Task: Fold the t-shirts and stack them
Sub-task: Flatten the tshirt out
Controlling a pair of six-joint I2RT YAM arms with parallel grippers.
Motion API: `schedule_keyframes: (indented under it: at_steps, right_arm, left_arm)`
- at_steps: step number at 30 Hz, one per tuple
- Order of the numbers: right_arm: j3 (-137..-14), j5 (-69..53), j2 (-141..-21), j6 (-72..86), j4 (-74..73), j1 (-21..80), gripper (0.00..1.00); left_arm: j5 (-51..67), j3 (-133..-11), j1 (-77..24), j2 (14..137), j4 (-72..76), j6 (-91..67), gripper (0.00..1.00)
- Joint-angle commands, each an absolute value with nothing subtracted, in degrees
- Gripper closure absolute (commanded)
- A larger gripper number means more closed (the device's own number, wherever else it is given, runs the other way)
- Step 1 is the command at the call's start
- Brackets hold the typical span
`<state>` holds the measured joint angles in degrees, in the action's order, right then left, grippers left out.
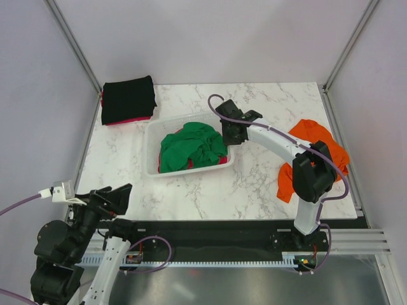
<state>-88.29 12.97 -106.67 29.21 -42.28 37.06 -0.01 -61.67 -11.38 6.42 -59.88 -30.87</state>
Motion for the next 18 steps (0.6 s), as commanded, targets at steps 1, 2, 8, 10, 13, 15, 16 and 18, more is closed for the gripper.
schedule_keyframes:
  at_steps: [1, 2, 8, 10, 13, 15, 16, 18]
  right_arm:
    - [-89.5, 11.6, -104.2, 29.1, -40.6, 38.6, 1.00]
    - [-88.5, 10.3, -104.2, 30.0, -39.2, 39.2, 1.00]
    - [-91.1, 10.4, -107.4, 40.4, -36.1, 52.4, 1.00]
    - [-92.5, 10.1, -109.3, 44.9, -34.8, 57.2, 1.00]
    - [-94.0, 5.9, -113.4, 53.9, -29.7, 60.9, 1.00]
    - [-93.4, 2.5, -115.7, 60.6, -24.1, 62.0, 1.00]
    - [-93.3, 1.6, -116.3, 62.9, -22.3, 63.1, 1.00]
    - [-93.7, 0.4, -118.2, 66.0, -18.7, 64.3, 1.00]
  left_arm:
    - [-0.3, -61.7, -11.4, 5.8, -60.0, -32.4, 0.04]
    - [1.0, -61.3, -11.4, 5.9, -59.9, -33.0, 0.05]
    - [2.0, -60.3, -11.4, 6.4, -58.4, -36.7, 0.05]
    - [2.1, -61.0, -11.4, 7.2, -58.3, -37.6, 0.05]
    - [2.9, -63.2, -11.4, 8.2, -58.0, -38.7, 0.05]
    - [3.3, -64.8, -11.4, 8.2, -58.1, -39.1, 0.06]
    - [3.4, -65.2, -11.4, 7.9, -58.0, -39.2, 0.06]
    - [3.3, -66.0, -11.4, 7.5, -58.0, -39.5, 0.06]
